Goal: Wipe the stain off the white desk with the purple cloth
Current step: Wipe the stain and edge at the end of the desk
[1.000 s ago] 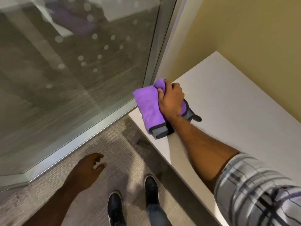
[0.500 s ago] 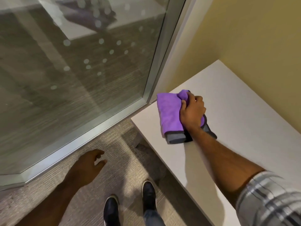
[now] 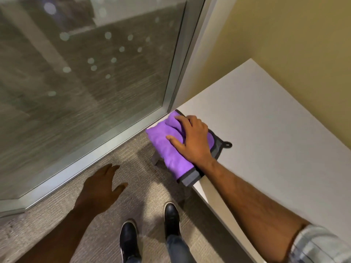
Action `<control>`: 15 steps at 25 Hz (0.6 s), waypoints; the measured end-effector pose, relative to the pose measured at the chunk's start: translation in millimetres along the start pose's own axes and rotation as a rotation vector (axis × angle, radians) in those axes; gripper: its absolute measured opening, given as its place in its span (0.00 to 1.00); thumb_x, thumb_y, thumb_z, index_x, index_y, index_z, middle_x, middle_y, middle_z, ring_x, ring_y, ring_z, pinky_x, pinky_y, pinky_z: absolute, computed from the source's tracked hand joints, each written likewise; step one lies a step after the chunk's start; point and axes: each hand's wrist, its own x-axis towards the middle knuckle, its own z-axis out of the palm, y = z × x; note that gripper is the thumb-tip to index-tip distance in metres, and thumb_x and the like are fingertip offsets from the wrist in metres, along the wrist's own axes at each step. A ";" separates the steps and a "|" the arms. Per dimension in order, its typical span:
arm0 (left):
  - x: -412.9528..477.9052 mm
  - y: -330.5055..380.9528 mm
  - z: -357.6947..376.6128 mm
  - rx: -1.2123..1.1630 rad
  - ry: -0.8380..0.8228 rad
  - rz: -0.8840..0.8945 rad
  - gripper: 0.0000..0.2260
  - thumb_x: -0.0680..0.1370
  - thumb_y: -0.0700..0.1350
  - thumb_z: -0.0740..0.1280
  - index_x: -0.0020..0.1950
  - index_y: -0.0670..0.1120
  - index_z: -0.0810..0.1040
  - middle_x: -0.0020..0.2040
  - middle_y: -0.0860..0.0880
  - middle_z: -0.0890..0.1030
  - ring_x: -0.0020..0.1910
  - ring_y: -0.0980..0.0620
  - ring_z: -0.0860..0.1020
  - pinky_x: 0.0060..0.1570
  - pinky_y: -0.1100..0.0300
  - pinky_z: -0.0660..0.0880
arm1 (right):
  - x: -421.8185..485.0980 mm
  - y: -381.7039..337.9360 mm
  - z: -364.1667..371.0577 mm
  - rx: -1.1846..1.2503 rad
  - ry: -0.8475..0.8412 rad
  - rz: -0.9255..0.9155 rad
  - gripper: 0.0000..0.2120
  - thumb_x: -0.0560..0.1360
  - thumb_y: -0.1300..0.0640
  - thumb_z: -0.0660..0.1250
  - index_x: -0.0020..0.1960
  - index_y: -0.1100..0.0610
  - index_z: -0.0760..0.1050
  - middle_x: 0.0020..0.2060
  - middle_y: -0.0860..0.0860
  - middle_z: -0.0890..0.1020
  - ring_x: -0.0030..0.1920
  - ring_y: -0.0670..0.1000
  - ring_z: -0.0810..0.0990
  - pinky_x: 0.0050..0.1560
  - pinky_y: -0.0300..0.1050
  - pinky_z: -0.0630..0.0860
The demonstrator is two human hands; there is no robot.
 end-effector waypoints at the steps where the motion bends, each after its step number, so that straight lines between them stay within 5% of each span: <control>1: -0.2 1.7 -1.8 0.046 0.006 0.017 0.35 0.74 0.66 0.60 0.77 0.52 0.59 0.78 0.46 0.61 0.77 0.46 0.60 0.73 0.43 0.60 | -14.0 7.2 -3.4 -0.013 0.032 0.025 0.26 0.77 0.36 0.61 0.69 0.48 0.68 0.56 0.52 0.76 0.55 0.52 0.73 0.59 0.54 0.68; 4: 0.4 6.3 -7.1 0.180 0.025 0.095 0.40 0.72 0.73 0.51 0.78 0.53 0.50 0.81 0.47 0.50 0.80 0.48 0.49 0.76 0.44 0.51 | -38.6 45.9 -21.4 -0.049 0.189 0.238 0.20 0.80 0.45 0.61 0.69 0.51 0.69 0.56 0.55 0.77 0.54 0.55 0.75 0.58 0.54 0.68; 8: 3.7 11.9 -11.8 0.244 0.063 0.153 0.41 0.71 0.75 0.45 0.79 0.53 0.49 0.81 0.47 0.49 0.80 0.49 0.47 0.76 0.45 0.47 | -10.3 70.1 -27.5 -0.029 0.265 0.547 0.19 0.81 0.50 0.60 0.70 0.54 0.69 0.57 0.59 0.77 0.55 0.60 0.77 0.60 0.57 0.71; 11: 2.1 15.8 -13.0 0.260 0.070 0.171 0.41 0.71 0.74 0.45 0.78 0.52 0.51 0.81 0.46 0.53 0.80 0.48 0.51 0.76 0.44 0.50 | 12.9 42.4 -15.4 -0.094 0.188 0.530 0.23 0.80 0.43 0.57 0.71 0.52 0.67 0.58 0.59 0.77 0.56 0.60 0.77 0.60 0.58 0.71; 15: -9.5 20.3 -15.0 0.239 0.045 0.172 0.40 0.72 0.72 0.46 0.78 0.52 0.53 0.79 0.46 0.58 0.79 0.48 0.56 0.75 0.43 0.55 | -34.9 -4.0 -4.3 -0.113 0.075 0.288 0.29 0.77 0.32 0.57 0.72 0.46 0.64 0.58 0.56 0.76 0.55 0.56 0.75 0.59 0.56 0.72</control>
